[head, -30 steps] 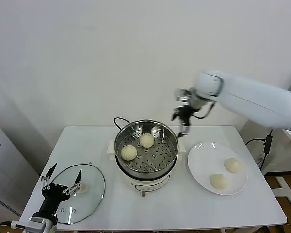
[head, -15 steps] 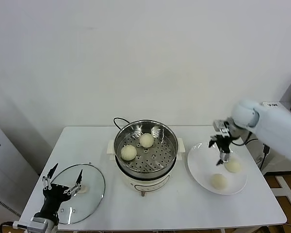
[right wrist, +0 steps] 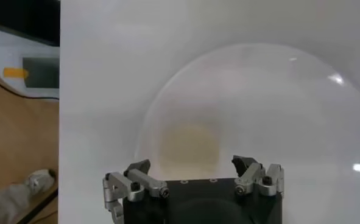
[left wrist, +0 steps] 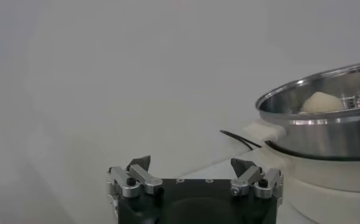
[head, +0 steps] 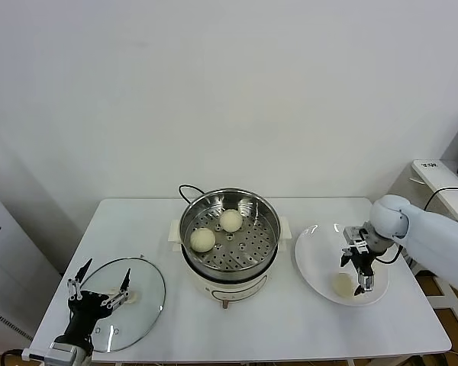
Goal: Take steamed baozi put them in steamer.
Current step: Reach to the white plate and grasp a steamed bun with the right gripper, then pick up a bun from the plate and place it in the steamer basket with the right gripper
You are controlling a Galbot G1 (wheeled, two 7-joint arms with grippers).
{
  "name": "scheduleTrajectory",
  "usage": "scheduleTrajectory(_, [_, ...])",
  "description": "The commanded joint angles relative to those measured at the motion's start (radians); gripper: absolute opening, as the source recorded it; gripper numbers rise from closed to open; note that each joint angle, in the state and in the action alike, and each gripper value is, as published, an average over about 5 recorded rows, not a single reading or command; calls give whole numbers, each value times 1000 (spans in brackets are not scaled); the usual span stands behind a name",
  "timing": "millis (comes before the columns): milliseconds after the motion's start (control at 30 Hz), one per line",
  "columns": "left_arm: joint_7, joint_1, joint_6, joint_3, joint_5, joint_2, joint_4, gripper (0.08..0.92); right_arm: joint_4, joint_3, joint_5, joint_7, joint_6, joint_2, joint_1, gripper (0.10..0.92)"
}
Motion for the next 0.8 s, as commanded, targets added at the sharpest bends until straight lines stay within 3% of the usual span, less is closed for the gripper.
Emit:
scheduleTrajectory(33, [0, 1, 0, -2, 0, 2, 1, 823, -25, 37, -42, 25, 17, 15, -79, 806])
scheduleTrajectory(567, [1, 4, -5, -11, -7, -1, -6, 823, -24, -111, 44, 48, 22, 30, 136, 377])
scheduleTrajectory(800, [2, 5, -8, -8, -11, -1, -8, 823, -75, -282, 188, 2, 87, 150, 511, 324])
